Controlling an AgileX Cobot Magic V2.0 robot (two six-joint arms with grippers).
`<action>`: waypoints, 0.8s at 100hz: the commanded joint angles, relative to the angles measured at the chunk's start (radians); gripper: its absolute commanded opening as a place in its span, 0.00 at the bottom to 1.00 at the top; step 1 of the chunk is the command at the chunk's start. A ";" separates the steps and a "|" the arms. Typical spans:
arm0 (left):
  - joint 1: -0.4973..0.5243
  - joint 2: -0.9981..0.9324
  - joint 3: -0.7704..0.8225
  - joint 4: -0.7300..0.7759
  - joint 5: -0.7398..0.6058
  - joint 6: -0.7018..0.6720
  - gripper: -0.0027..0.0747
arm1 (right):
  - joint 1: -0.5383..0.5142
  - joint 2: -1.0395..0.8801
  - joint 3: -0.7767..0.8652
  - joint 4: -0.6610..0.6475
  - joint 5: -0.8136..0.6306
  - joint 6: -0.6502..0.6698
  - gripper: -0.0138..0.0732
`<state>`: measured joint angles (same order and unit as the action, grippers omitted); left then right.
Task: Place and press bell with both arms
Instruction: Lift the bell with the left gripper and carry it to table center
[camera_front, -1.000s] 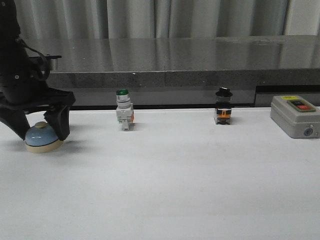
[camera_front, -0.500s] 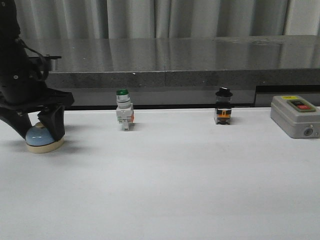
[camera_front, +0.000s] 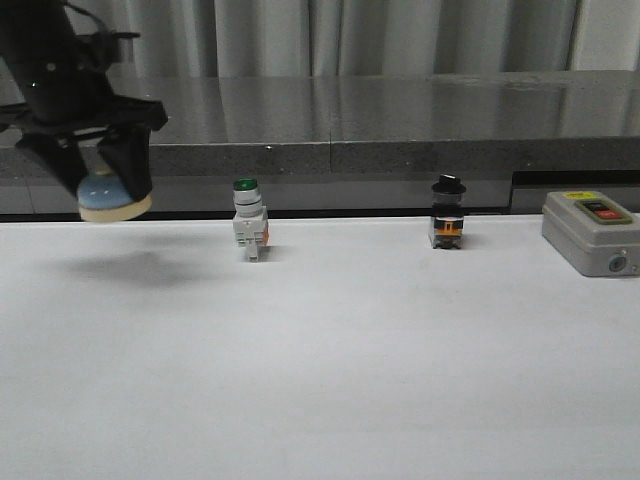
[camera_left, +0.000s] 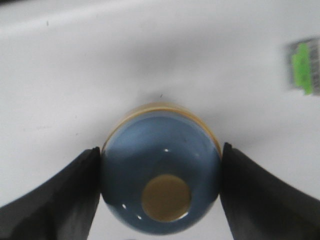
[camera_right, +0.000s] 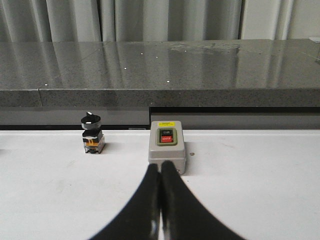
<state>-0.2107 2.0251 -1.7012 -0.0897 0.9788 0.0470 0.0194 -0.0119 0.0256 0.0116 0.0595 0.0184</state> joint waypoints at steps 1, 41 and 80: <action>-0.039 -0.079 -0.098 -0.014 0.011 -0.005 0.49 | -0.005 -0.011 -0.014 -0.012 -0.076 -0.003 0.08; -0.253 -0.073 -0.243 -0.014 0.136 -0.005 0.49 | -0.005 -0.011 -0.014 -0.012 -0.076 -0.003 0.08; -0.419 -0.006 -0.239 -0.011 0.129 -0.005 0.49 | -0.005 -0.011 -0.014 -0.012 -0.076 -0.003 0.08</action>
<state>-0.6045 2.0565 -1.9101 -0.0897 1.1380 0.0470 0.0194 -0.0119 0.0256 0.0116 0.0595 0.0184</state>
